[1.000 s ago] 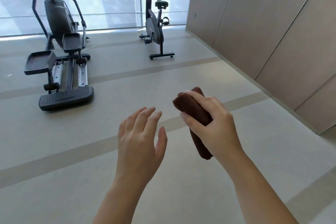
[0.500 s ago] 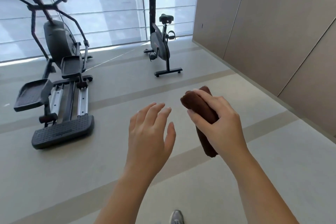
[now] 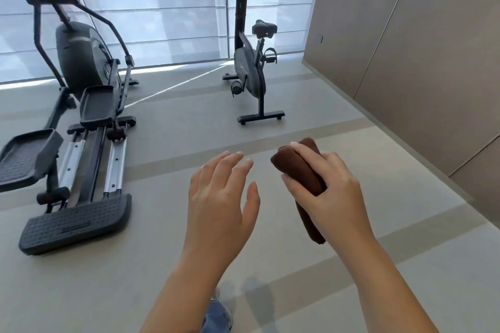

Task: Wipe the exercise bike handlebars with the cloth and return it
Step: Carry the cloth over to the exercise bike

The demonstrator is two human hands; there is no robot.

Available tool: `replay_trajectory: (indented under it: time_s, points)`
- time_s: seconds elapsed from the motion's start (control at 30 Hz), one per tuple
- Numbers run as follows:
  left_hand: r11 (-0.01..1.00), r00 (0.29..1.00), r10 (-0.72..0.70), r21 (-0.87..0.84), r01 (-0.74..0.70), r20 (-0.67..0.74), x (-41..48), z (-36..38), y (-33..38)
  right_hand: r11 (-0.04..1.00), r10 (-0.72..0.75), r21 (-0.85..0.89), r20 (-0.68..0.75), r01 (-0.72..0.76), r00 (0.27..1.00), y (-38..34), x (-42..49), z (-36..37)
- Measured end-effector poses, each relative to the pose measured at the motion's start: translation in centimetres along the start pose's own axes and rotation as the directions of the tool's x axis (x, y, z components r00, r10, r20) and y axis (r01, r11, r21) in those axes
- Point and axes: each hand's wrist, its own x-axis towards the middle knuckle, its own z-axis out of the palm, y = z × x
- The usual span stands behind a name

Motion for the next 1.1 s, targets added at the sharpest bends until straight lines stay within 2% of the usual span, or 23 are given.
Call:
replay_trajectory:
  time_s: [0.13,0.4,0.57,0.8,0.93,1.1]
  points:
    - [1.0,1.0,-0.013,-0.015,0.013,0.021,6.1,3.8,-6.0,1.0,-0.002,0.001,0.004,0.002,1.0,1.0,7.8,5.8]
    - [0.997,0.997,-0.069,-0.023,0.068,-0.041,21.0,8.3,-19.6,1.0,-0.02,0.022,0.124,0.017,0.992,-0.1,25.9,17.5]
    - [0.994,0.994,-0.107,-0.033,0.107,0.016,27.9,11.8,-25.2,0.999,0.021,0.04,0.138,-0.027,0.99,1.3,33.9,22.2]
    - [0.998,0.996,-0.041,-0.04,0.044,0.074,39.1,18.5,-31.1,0.989,0.104,0.102,0.069,-0.111,0.992,6.2,46.6,27.3]
    - [0.999,0.996,0.032,-0.024,-0.03,0.081,48.3,23.6,-34.0,0.989,0.107,0.106,0.008,-0.108,0.994,9.4,55.9,30.1]
    - [1.0,0.994,0.023,-0.001,-0.023,0.106,60.3,29.0,-37.0,0.994,0.083,0.074,-0.035,-0.08,0.996,12.6,68.4,31.6]
